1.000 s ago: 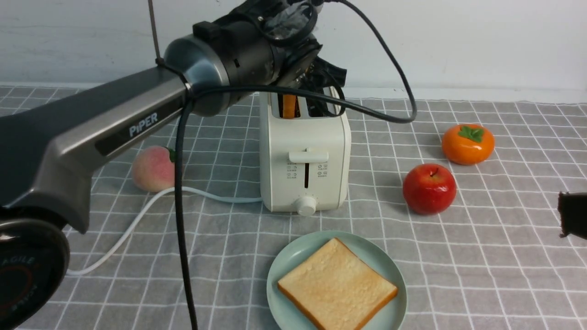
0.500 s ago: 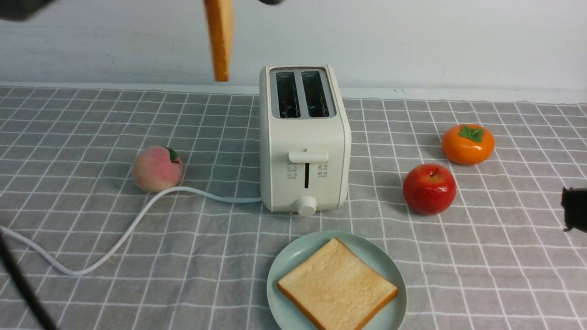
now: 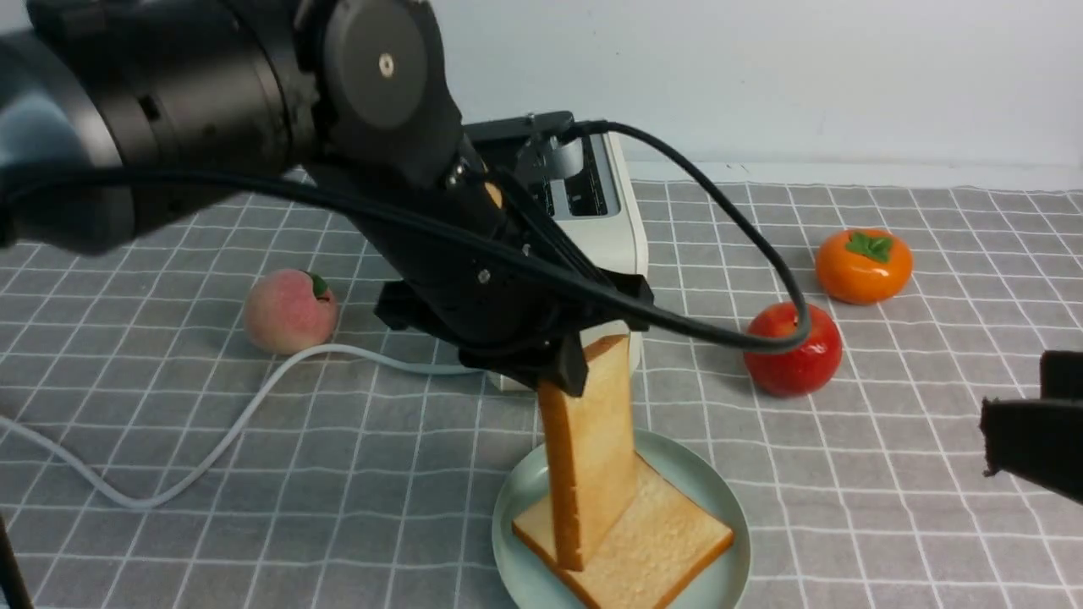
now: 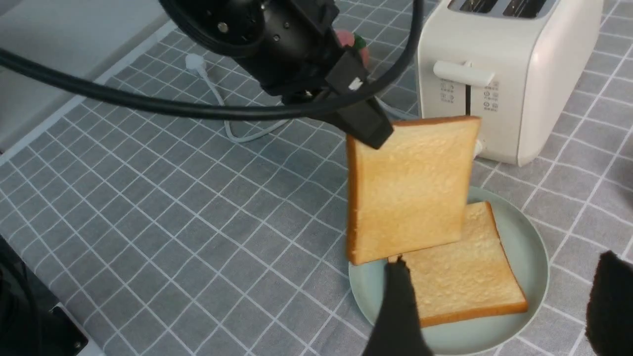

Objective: Take toasted bread from bread machine on grey coffee table place on plate.
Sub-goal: 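Place the slice of bread on the plate with the left gripper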

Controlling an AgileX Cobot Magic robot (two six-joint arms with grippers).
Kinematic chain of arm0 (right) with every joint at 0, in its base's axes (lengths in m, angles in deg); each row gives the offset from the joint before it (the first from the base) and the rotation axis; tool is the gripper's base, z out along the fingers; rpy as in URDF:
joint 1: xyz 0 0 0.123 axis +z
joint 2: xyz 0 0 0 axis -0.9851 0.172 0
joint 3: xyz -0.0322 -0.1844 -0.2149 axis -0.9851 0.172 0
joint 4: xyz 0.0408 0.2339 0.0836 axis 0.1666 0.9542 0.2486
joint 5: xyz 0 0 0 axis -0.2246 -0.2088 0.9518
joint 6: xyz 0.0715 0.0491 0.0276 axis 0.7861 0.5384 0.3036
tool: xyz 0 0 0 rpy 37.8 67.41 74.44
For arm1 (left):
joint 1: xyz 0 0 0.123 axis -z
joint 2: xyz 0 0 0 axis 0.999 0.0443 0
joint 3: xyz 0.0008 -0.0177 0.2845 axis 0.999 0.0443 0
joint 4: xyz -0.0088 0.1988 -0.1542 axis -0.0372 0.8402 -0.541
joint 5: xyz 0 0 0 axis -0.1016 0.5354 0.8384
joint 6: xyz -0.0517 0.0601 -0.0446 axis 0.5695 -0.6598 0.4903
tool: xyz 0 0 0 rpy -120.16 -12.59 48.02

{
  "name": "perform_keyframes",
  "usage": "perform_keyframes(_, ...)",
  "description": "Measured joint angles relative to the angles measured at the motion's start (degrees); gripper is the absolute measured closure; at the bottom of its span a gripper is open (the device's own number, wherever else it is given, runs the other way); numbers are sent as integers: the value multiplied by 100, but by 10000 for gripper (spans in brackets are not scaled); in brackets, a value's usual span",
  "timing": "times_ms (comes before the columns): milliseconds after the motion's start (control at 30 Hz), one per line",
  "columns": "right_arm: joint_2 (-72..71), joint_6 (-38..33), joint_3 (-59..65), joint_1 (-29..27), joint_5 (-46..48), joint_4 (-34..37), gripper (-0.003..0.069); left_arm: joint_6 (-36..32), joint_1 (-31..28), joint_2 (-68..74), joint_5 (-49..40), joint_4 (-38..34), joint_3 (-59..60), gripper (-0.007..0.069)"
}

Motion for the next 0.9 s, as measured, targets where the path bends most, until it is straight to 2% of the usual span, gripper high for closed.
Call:
perform_keyframes(100, 0, 0, 50, 0, -35, 55, 174, -52, 0, 70, 647, -460, 353, 551)
perform_keyframes(267, 0, 0, 67, 0, -54, 66, 174, -117, 0, 319, 889, -870, 568, 551)
perform_keyframes(533, 0, 0, 67, 0, -54, 66, 174, 75, -6, 475, 1288, -690, 618, 532)
perform_keyframes(700, 0, 0, 67, 0, -153, 68, 179, 225, -6, 479, 1406, -529, 630, 421)
perform_keyframes(833, 0, 0, 67, 0, -399, 127, 251, 455, -6, 479, 1323, -133, 630, 197)
perform_keyframes(900, 0, 0, 67, 0, -419, 184, 316, 635, -6, 474, 1243, 154, 630, 123)
